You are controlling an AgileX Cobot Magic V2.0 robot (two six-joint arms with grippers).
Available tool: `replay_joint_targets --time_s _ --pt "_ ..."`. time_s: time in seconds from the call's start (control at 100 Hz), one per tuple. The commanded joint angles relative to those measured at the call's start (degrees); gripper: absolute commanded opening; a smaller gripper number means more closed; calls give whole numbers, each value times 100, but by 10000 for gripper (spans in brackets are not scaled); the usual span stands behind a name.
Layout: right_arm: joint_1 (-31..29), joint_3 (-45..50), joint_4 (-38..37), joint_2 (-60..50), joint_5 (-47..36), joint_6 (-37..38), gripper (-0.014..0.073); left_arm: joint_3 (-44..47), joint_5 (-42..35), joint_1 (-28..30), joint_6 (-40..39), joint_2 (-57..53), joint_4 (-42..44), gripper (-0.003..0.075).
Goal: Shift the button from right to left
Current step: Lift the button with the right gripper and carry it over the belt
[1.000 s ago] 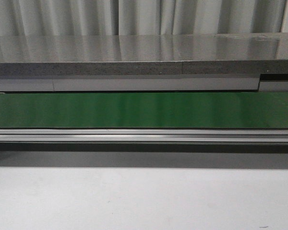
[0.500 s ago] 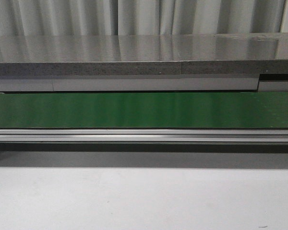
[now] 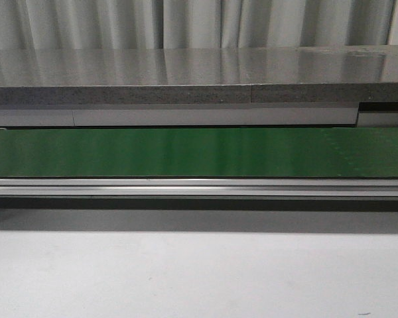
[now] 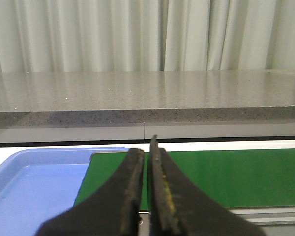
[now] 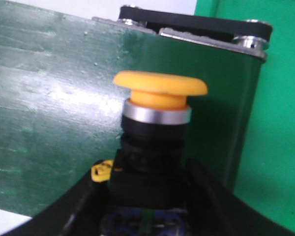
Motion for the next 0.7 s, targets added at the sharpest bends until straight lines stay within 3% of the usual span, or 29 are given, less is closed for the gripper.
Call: replay_joint_targets --time_s 0.0,0.43,0.69 --pt "19 -5 28 -274 -363 61 258 241 -469 -52 -57 -199 -12 5" --pt "19 292 28 -251 -495 61 269 241 -469 -52 -57 -199 -12 5" --pt "19 292 28 -251 -429 61 477 241 -469 -52 -57 -199 -12 5"
